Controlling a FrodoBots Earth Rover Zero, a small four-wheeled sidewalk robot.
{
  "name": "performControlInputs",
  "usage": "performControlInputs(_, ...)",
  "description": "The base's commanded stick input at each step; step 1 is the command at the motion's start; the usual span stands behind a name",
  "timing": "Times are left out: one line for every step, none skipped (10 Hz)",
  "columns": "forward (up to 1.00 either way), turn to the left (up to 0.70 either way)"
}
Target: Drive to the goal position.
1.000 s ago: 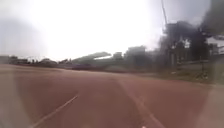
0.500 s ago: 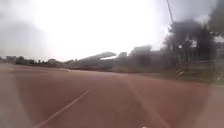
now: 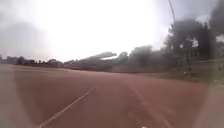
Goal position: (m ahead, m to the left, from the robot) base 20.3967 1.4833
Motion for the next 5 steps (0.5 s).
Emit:
performControlInputs(0.7,0.0)
performControlInputs(0.7,0.0)
performControlInputs(0.7,0.0)
performControlInputs(0.7,0.0)
performControlInputs(0.7,0.0)
